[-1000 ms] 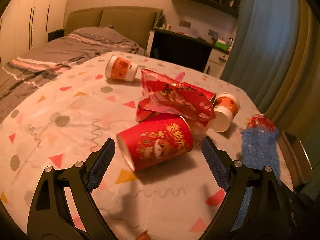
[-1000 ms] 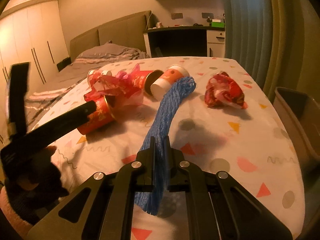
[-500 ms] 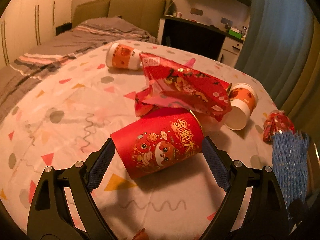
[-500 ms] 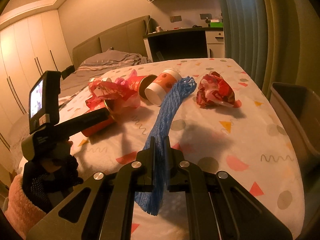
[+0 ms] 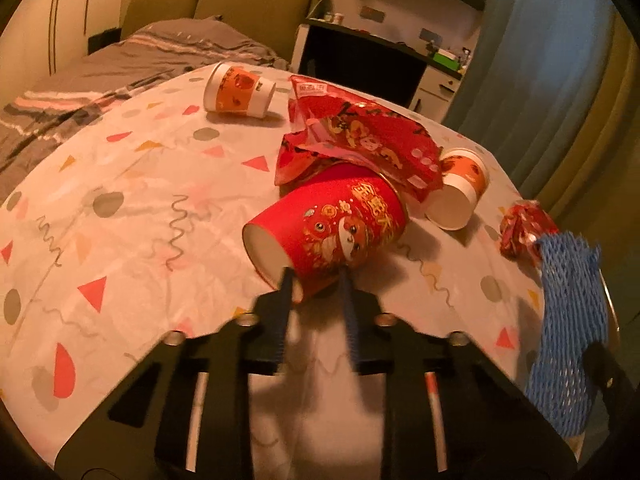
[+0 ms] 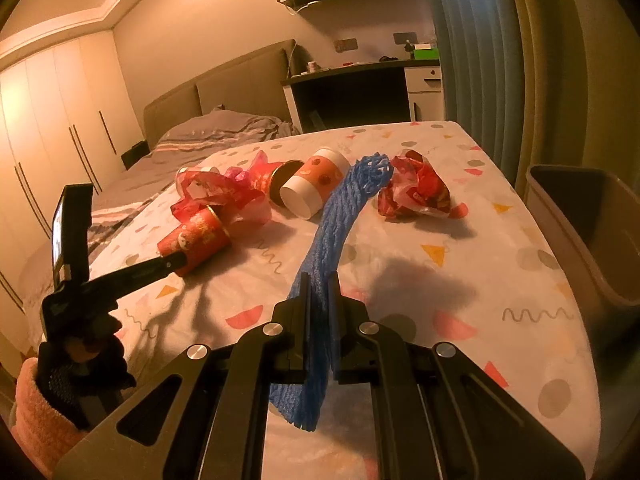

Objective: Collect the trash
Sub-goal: 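Grasp the red paper cup with the left tool while the right tool holds the sleeve, then carry the cup and sleeve over the grey bin and open both tools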

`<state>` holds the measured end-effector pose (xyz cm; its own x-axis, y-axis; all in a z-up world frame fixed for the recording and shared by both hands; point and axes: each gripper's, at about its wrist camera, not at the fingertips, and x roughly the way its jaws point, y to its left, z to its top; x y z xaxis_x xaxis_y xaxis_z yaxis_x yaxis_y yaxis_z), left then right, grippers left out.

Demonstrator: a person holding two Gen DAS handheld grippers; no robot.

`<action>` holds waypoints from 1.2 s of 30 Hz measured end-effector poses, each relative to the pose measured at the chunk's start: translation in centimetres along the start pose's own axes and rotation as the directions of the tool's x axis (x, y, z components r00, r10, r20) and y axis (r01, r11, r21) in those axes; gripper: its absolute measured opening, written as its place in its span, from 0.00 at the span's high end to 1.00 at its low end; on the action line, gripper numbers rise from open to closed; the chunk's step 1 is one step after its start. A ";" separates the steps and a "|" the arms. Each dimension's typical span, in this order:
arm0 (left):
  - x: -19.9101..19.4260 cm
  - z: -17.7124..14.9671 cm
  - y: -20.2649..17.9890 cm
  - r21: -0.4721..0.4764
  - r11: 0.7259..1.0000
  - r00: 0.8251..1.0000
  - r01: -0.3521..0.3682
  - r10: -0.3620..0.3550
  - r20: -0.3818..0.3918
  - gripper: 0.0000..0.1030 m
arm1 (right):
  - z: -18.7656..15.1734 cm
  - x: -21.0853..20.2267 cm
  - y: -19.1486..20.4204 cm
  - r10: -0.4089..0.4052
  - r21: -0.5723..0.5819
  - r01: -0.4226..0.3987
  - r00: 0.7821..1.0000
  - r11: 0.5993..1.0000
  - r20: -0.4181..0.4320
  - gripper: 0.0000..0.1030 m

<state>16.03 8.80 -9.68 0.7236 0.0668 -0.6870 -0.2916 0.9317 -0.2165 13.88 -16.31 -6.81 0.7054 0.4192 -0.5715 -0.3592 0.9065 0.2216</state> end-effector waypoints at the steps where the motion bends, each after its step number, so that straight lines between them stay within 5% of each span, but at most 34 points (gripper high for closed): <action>1: -0.1 -0.1 -0.2 0.012 1.000 1.000 0.002 -0.002 0.004 0.92 | 0.0 -0.1 -0.1 0.001 0.000 -0.001 1.000 1.000 0.002 0.92; 13: -3.4 -1.1 -2.4 0.090 0.993 0.994 0.073 -0.080 0.076 0.99 | 0.1 -1.6 -1.1 -0.023 0.017 0.023 0.999 1.000 0.029 0.92; 36: -8.3 -2.3 -9.9 0.254 0.931 0.947 0.262 -0.300 0.120 1.00 | 0.4 -5.5 -4.5 -0.099 0.075 0.091 0.989 0.993 0.106 0.92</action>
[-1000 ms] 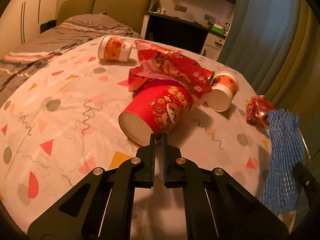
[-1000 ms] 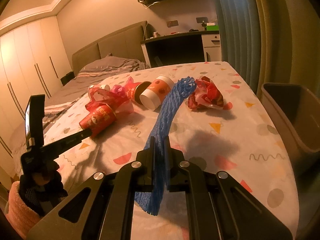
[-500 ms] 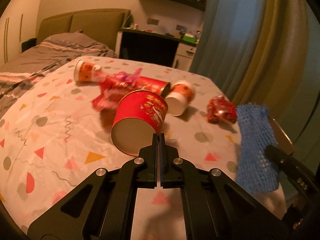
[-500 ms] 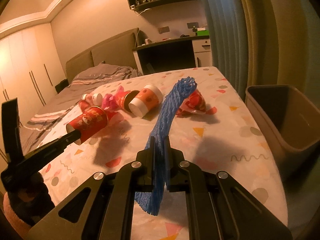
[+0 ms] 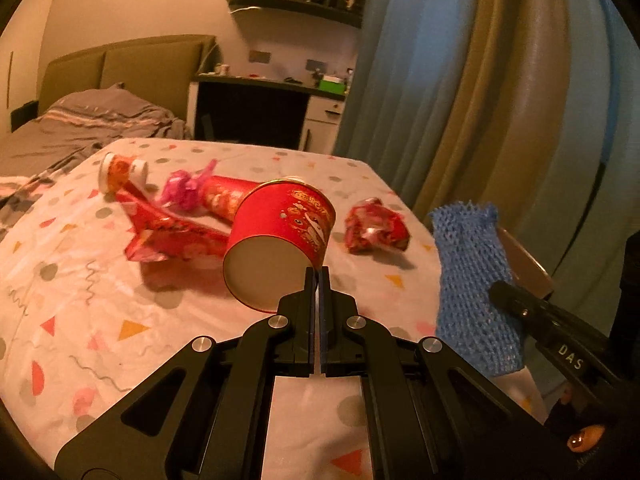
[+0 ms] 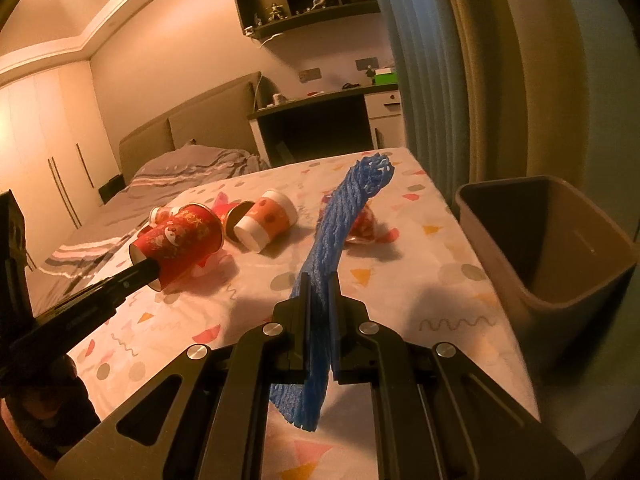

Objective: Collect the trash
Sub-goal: 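Carry the cup and sleeve over the grey bin and open both tools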

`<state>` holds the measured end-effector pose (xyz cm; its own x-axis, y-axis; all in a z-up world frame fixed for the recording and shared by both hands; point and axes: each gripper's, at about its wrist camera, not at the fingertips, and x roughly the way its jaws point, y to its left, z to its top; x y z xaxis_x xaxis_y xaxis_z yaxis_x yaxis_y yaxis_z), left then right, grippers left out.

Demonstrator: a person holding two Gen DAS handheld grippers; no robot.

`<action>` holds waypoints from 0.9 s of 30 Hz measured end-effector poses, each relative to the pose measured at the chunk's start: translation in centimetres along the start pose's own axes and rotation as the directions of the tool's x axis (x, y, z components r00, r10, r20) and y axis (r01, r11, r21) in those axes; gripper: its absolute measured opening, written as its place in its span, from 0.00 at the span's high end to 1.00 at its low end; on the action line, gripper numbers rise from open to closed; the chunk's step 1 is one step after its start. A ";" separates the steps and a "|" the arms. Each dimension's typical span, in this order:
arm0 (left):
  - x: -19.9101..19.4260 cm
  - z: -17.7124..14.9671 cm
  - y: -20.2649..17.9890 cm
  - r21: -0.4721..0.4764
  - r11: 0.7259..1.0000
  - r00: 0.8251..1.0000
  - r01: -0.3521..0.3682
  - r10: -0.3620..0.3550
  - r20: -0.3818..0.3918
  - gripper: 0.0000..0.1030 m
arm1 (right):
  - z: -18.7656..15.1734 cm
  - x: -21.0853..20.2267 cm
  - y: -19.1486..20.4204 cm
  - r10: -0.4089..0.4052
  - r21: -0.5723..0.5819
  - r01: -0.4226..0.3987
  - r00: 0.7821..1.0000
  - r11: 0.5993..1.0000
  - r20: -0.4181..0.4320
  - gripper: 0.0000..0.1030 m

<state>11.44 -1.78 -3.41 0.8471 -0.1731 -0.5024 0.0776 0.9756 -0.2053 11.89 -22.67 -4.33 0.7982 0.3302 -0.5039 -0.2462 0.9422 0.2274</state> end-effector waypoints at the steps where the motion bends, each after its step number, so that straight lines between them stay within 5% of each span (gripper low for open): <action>1: 0.1 0.0 -0.3 0.006 1.000 1.000 0.005 -0.005 0.001 1.00 | 0.1 -0.2 -0.2 -0.003 0.003 0.003 1.000 1.000 0.004 0.92; 17: 3.3 2.2 -7.9 0.121 0.980 0.988 0.156 -0.157 0.002 1.00 | 2.2 -2.4 -5.3 -0.121 0.053 0.116 0.988 0.992 0.100 0.92; 27: 8.3 4.3 -17.1 0.201 0.919 0.940 0.339 -0.342 -0.020 1.00 | 4.3 -2.9 -12.8 -0.299 0.124 0.281 0.940 0.951 0.162 0.92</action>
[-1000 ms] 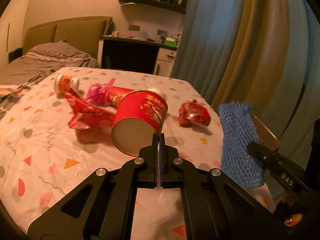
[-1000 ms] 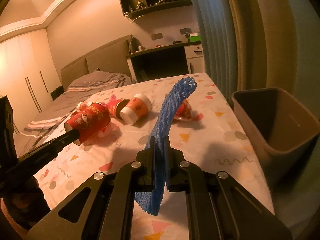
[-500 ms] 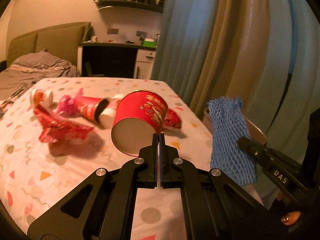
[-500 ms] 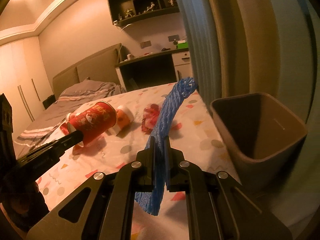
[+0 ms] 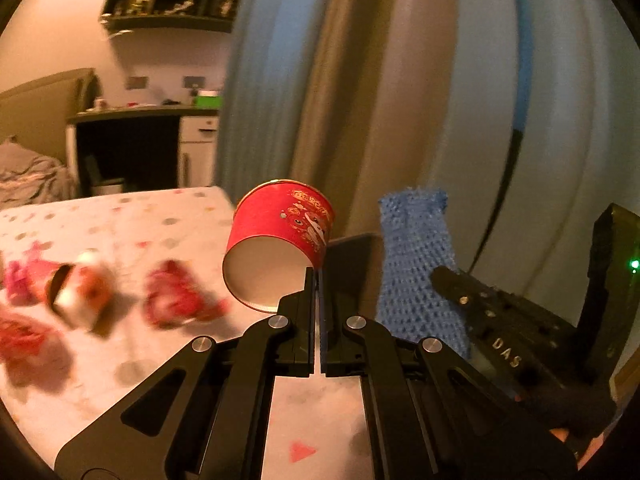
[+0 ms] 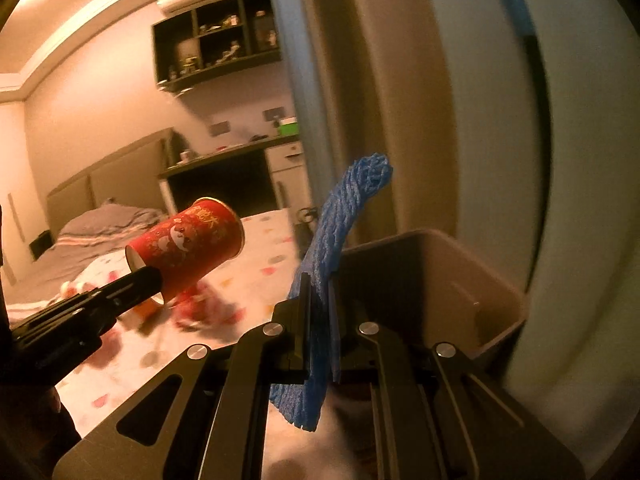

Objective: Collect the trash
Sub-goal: 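Carry the cup and sleeve over the grey bin and open both tools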

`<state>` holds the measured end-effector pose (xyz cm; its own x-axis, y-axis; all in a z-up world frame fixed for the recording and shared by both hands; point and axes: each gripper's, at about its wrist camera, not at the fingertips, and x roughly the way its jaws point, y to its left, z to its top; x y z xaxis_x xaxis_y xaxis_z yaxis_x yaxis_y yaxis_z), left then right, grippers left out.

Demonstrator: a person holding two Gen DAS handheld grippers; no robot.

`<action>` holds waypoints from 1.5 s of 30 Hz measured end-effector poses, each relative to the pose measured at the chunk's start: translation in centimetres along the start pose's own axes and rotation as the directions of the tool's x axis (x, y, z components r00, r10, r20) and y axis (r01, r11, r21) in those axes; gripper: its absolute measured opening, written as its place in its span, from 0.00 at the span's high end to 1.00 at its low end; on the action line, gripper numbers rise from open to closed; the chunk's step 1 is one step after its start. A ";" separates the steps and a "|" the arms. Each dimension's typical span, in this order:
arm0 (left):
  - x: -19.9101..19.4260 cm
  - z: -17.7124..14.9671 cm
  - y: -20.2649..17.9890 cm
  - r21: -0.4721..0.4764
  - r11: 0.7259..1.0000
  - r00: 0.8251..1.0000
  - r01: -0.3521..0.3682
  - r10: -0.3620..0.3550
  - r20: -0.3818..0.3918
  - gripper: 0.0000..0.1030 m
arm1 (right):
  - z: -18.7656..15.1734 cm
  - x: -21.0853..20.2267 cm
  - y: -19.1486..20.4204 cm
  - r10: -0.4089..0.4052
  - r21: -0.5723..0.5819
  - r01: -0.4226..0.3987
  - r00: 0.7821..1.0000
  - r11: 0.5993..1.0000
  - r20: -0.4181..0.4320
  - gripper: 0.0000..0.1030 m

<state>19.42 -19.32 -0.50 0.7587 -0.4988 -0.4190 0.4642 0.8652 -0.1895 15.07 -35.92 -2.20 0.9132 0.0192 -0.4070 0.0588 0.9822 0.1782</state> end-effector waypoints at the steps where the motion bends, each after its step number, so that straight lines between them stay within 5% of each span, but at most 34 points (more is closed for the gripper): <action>1: 0.9 0.2 -0.5 0.005 1.000 1.000 0.012 -0.012 -0.005 1.00 | 0.1 0.4 -0.8 -0.020 0.007 0.020 1.000 1.000 0.003 0.92; 15: 10.6 -1.2 -4.4 0.034 0.992 0.984 0.118 -0.113 -0.140 1.00 | -2.0 4.4 -5.8 -0.097 0.049 0.101 0.991 0.994 -0.089 0.92; 28: 12.8 -2.6 -4.5 0.003 0.987 0.966 0.163 -0.159 -0.203 0.99 | -2.4 5.8 -6.2 -0.103 0.077 0.114 0.986 0.990 -0.128 0.91; 40: 13.2 -3.4 -4.5 0.000 0.982 0.951 0.191 -0.185 -0.248 0.99 | -2.2 5.1 -7.2 -0.139 0.095 0.152 0.982 0.984 -0.131 0.77; 43: 12.9 -3.6 -4.2 -0.010 0.982 0.949 0.191 -0.187 -0.256 0.91 | -2.0 4.1 -7.4 -0.159 0.100 0.170 0.981 0.980 -0.109 0.73; 45: 12.5 -3.5 -3.9 -0.012 0.985 0.952 0.173 -0.170 -0.255 0.76 | -1.9 3.4 -7.1 -0.167 0.098 0.176 0.981 0.979 -0.094 0.69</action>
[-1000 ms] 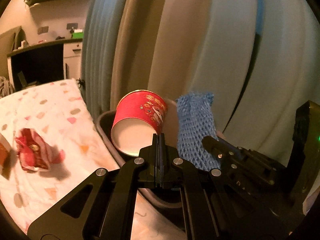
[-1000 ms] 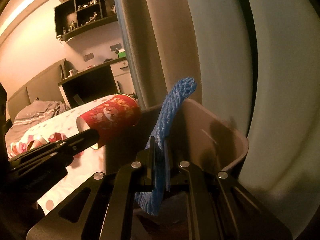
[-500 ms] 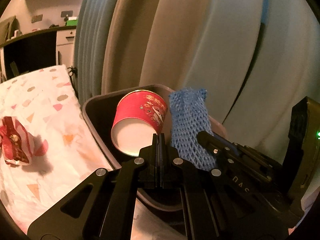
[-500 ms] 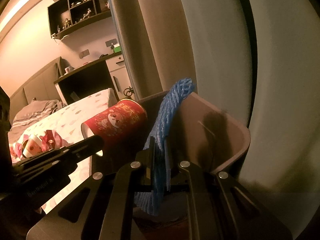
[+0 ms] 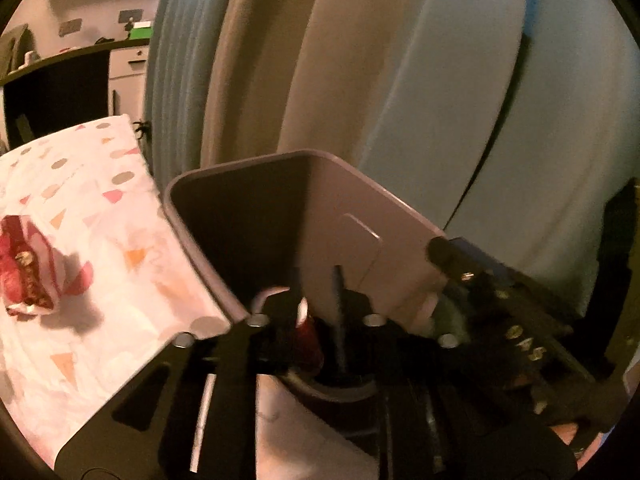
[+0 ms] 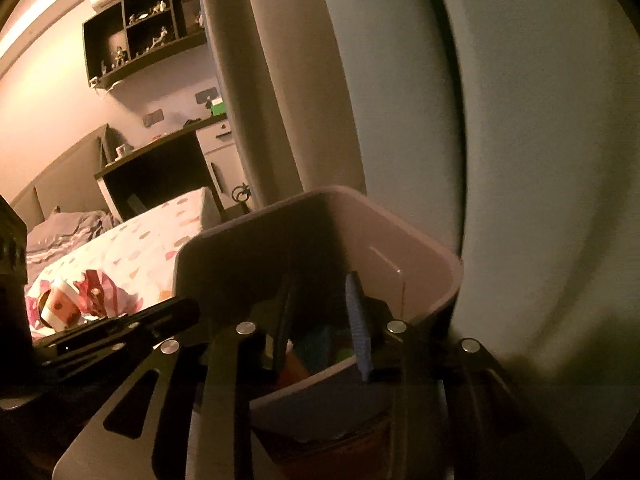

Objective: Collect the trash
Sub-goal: 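Carry the cup and sleeve over the grey bin and open both tools, then move both tools back over the table toward the red wrappers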

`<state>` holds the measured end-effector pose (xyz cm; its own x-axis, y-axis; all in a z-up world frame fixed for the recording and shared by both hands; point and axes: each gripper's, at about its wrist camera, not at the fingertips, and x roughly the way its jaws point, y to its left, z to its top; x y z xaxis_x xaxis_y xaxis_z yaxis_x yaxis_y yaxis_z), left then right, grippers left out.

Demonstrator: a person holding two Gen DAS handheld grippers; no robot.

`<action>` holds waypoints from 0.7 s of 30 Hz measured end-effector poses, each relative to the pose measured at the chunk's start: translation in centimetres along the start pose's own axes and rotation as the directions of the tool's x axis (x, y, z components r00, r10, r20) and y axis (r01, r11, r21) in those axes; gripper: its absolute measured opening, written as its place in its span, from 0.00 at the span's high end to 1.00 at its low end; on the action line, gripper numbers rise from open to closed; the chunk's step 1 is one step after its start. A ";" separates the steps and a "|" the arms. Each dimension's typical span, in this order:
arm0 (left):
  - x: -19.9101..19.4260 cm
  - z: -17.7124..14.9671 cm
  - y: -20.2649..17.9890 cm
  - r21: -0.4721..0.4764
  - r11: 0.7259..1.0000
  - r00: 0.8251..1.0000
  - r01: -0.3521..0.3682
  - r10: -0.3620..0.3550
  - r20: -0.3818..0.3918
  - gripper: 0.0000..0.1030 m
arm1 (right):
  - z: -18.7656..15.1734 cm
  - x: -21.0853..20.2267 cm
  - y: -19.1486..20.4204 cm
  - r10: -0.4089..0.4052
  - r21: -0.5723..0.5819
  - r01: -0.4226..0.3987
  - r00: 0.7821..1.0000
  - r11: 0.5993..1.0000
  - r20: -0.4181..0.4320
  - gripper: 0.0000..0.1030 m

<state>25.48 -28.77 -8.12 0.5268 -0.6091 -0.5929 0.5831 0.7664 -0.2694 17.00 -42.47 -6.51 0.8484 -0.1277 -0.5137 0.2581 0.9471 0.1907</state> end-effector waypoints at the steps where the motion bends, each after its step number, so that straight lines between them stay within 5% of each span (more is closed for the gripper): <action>1: -0.3 -0.1 0.1 -0.002 1.000 1.000 -0.008 0.008 0.003 0.70 | 0.0 -0.6 0.1 -0.004 -0.004 0.004 1.000 1.000 0.013 0.63; 3: -1.3 -0.2 0.5 -0.017 0.999 0.999 -0.034 0.035 0.021 0.45 | 0.0 -1.6 0.4 -0.008 -0.013 0.008 0.999 1.000 0.040 0.53; 8: -5.3 -1.0 1.6 -0.047 0.988 0.985 -0.145 0.149 0.091 0.22 | -0.1 -4.7 2.2 -0.015 -0.044 0.020 0.992 0.999 0.127 0.25; 13: -9.8 -2.6 3.4 -0.096 0.950 0.940 -0.298 0.309 0.141 0.14 | -0.5 -6.6 3.9 0.009 -0.053 0.000 0.984 0.999 0.178 0.15; 21: -17.4 -5.7 9.3 -0.231 0.834 0.828 -0.501 0.539 0.152 0.12 | -1.9 -7.9 9.6 0.119 -0.146 -0.094 0.978 0.985 0.171 0.14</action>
<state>18.22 -9.89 -4.62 0.8445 -0.1222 -0.5214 0.0801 0.9915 -0.1027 11.86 -31.83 -2.18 0.9395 -0.0630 -0.3367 0.1070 0.9877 0.1139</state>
